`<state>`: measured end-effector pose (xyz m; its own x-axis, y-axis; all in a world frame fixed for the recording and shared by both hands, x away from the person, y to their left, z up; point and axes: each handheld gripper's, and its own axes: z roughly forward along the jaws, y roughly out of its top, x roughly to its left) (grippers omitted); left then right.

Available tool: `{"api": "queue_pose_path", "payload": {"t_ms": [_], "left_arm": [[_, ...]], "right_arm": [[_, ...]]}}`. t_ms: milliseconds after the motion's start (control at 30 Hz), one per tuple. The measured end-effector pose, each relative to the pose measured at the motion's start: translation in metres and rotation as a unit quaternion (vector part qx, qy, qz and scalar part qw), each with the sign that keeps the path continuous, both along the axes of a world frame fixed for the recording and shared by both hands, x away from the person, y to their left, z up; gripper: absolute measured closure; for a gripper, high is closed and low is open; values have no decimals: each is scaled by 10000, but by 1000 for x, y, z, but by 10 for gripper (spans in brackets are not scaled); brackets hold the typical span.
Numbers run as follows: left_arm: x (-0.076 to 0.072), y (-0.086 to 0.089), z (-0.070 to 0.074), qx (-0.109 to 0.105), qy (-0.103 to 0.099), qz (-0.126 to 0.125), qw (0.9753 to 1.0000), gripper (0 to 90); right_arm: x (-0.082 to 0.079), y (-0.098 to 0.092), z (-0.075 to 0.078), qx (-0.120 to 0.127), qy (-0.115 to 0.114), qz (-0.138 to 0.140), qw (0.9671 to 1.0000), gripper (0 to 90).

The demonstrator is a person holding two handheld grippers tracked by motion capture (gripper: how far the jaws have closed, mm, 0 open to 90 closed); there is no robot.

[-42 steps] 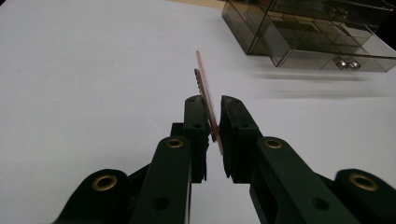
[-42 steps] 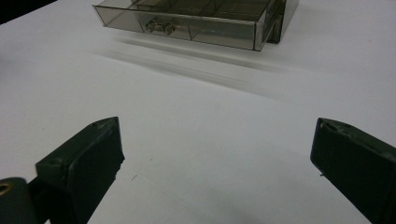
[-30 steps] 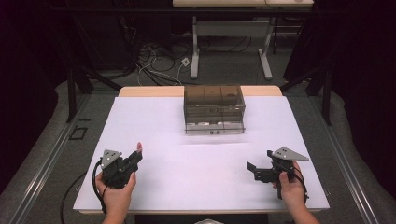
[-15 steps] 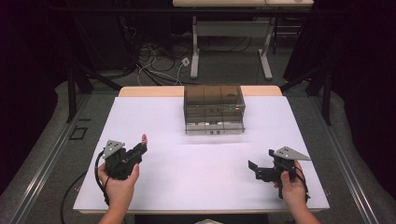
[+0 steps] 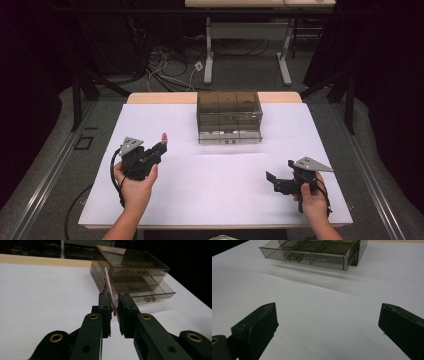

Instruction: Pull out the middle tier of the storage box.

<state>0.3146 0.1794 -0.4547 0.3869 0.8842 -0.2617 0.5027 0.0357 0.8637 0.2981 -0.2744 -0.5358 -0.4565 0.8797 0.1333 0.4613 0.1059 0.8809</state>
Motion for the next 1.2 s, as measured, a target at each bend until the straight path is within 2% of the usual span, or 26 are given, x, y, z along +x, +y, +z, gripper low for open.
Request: {"api": "queue_pose_path", "payload": {"t_ms": [167,233,600,1200], "left_arm": [[6,-10,9,83,-36,-65,9999,815],[9,-13,12,104,-48,-80,9999,815],[22,-28,21,57,-58,-145,9999,815],[45,-59,26,134,-93,-242,9996,815]], "right_arm": [[0,-1,1,-25,67,14,10000,23],[0,-1,0,14,12,0,10000,23],[1,-1,0,15,23,16,10000,23],[1,-2,-1,26,50,30,10000,23]]}}
